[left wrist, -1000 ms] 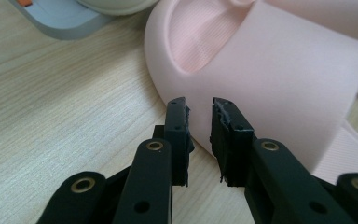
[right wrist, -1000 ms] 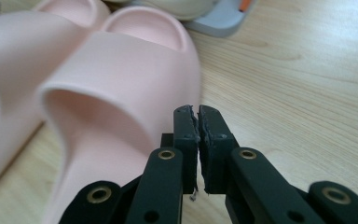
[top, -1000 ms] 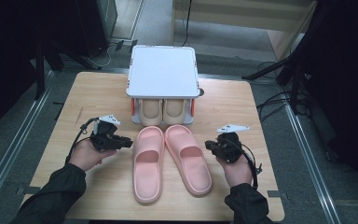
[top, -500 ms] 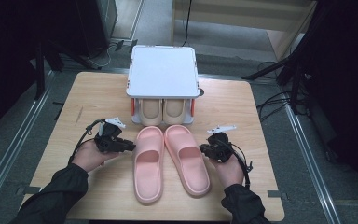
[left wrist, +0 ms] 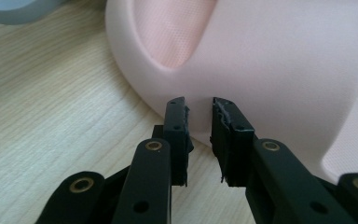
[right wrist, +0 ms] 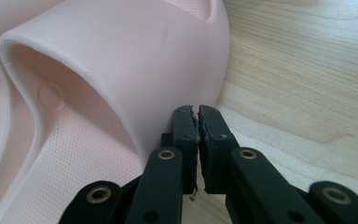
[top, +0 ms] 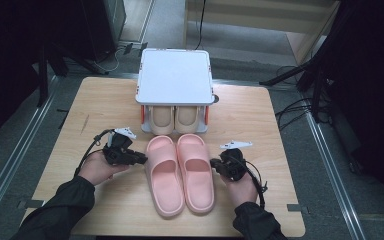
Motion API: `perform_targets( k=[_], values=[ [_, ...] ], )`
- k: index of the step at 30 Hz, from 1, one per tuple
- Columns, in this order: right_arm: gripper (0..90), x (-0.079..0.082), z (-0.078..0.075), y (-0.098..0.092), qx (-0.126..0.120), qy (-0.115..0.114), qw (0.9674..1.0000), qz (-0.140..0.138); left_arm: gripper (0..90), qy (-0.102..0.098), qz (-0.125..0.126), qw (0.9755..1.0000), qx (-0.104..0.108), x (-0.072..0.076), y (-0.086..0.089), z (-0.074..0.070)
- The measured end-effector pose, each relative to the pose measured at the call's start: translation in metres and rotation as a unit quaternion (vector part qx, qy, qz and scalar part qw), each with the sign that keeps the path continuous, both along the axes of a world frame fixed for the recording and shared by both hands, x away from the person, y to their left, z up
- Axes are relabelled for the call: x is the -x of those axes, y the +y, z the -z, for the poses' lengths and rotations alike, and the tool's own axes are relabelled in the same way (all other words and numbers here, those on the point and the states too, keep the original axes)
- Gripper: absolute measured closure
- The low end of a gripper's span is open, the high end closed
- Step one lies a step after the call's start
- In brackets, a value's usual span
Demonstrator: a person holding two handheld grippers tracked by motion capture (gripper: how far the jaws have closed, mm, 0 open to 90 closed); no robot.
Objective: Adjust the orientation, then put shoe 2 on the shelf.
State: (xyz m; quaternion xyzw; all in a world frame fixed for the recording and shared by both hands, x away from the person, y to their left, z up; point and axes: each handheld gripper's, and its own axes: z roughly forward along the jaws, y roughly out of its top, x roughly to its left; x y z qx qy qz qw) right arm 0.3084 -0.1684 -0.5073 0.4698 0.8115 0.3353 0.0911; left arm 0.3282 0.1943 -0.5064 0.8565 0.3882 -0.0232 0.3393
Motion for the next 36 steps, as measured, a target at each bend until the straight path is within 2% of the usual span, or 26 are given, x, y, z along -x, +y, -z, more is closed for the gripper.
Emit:
perform_targets(
  k=[3,4,5,8,11,14,17,26,36],
  values=[
    [84.9,0.001,0.002,-0.002,-0.005,0.000,1.0000,0.006,73.2,-0.003,-0.001,1.0000,0.003,0.000,0.001,-0.001],
    [84.1,0.001,0.000,-0.004,-0.007,-0.011,0.9999,0.010,72.2,-0.007,-0.002,1.0000,0.001,0.000,0.001,-0.002],
    [84.1,0.001,0.000,-0.004,-0.007,-0.011,0.9999,0.010,72.2,-0.011,-0.005,0.9999,0.005,0.000,0.002,-0.003],
    [80.0,0.004,-0.009,-0.007,-0.020,-0.040,0.9989,0.016,69.1,-0.020,-0.011,0.9997,0.007,0.000,0.006,-0.009],
    [76.3,0.009,-0.019,-0.011,-0.043,-0.056,0.9974,0.015,59.9,-0.021,-0.035,0.9992,0.005,-0.003,0.011,-0.013],
    [70.5,0.016,-0.029,-0.008,-0.046,-0.070,0.9964,0.007,58.2,-0.031,-0.042,0.9986,0.002,-0.004,0.016,-0.017],
    [67.2,0.023,-0.035,-0.005,-0.068,-0.073,0.9950,0.000,56.6,-0.038,-0.044,0.9983,0.005,-0.004,0.018,-0.021],
    [56.2,0.041,-0.042,0.011,-0.083,-0.076,0.9931,-0.035,52.2,-0.040,-0.048,0.9980,0.012,-0.005,0.022,-0.023],
    [49.5,0.054,-0.034,0.037,-0.063,-0.083,0.9923,-0.066,49.8,-0.043,-0.050,0.9977,0.017,-0.005,0.024,-0.024]
  ],
)
